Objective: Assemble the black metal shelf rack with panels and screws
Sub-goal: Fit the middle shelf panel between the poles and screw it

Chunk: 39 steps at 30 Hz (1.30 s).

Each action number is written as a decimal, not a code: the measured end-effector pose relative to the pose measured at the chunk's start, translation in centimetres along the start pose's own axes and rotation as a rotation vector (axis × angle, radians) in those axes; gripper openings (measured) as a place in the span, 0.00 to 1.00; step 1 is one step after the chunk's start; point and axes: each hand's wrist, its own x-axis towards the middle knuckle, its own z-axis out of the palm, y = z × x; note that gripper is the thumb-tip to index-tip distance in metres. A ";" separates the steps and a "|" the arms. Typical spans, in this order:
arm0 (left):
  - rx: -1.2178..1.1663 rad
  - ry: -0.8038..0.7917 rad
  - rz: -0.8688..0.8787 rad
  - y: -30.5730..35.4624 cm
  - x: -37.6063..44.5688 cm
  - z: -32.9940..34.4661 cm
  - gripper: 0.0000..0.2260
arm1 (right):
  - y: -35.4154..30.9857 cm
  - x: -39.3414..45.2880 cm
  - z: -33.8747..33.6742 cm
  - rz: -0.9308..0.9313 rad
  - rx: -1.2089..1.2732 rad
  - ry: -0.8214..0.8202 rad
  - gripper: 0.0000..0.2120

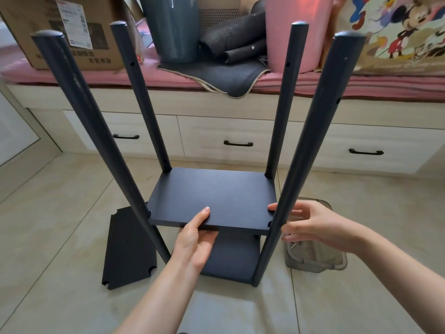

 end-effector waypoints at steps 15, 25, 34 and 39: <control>-0.010 -0.058 -0.031 0.3 -0.7 -1.3 0.15 | 1.9 4.5 1.9 0.131 0.492 0.184 0.22; -0.021 -0.032 -0.047 0.2 -0.8 -1.2 0.18 | 3.1 6.6 2.3 0.115 0.581 0.122 0.24; 0.654 0.510 0.274 5.0 -2.5 -4.1 0.22 | 2.5 7.2 1.3 0.111 0.601 0.144 0.40; 0.997 0.504 0.633 10.6 -2.0 -7.3 0.31 | 2.3 7.0 1.4 0.128 0.618 0.171 0.28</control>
